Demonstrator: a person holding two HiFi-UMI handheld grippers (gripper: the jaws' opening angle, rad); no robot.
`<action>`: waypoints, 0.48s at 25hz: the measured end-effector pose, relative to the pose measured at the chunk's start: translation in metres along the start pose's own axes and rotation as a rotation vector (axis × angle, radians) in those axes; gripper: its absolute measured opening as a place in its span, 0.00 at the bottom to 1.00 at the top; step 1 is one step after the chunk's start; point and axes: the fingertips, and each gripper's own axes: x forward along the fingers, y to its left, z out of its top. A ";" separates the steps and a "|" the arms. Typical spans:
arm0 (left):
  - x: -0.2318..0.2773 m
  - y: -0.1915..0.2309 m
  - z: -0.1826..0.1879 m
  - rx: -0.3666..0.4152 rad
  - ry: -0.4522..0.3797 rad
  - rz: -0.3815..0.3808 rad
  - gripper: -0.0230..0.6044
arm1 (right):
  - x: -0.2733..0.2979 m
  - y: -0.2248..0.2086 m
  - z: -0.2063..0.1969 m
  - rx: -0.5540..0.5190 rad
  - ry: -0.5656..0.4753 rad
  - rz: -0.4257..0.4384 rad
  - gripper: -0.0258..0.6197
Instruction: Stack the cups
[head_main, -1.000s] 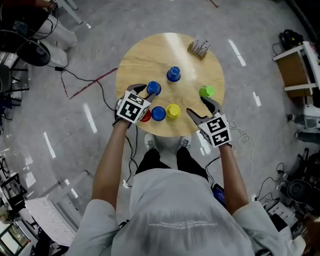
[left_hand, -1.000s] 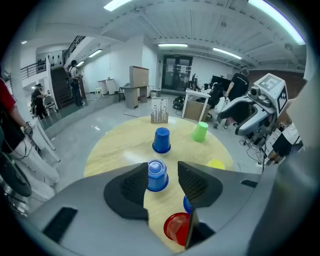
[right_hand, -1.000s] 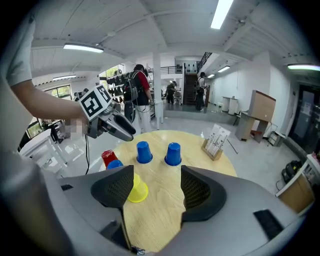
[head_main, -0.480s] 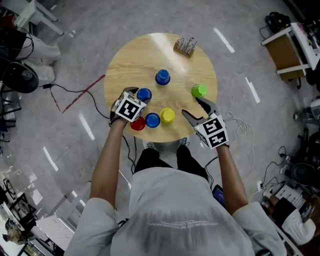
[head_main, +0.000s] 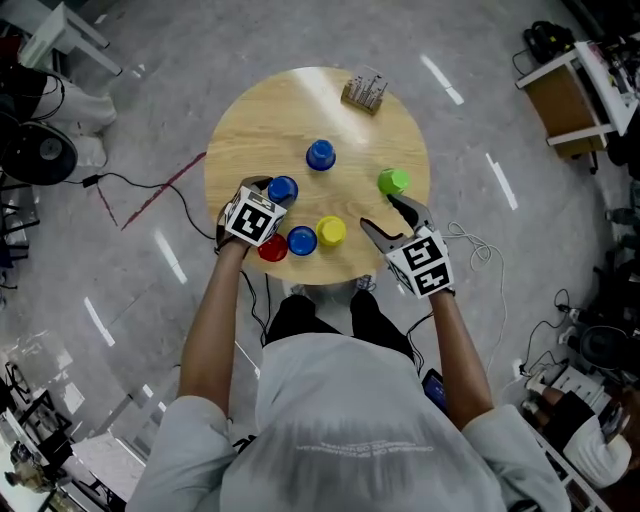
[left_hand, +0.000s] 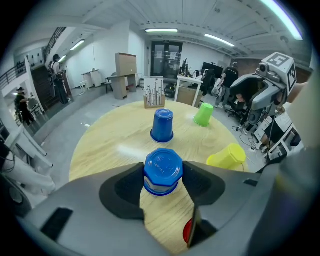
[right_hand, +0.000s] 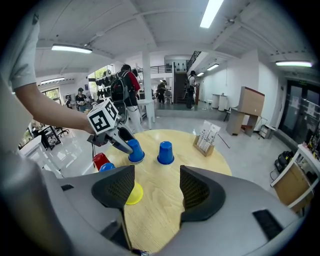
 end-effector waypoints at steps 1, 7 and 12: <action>-0.008 -0.002 0.004 -0.006 -0.005 0.005 0.44 | -0.002 0.002 0.003 -0.002 -0.005 0.007 0.52; -0.071 -0.012 0.010 -0.021 -0.046 0.012 0.44 | 0.001 0.010 0.019 -0.054 -0.024 0.049 0.49; -0.117 -0.031 0.003 -0.080 -0.084 0.049 0.44 | 0.009 0.021 0.029 -0.111 -0.045 0.099 0.46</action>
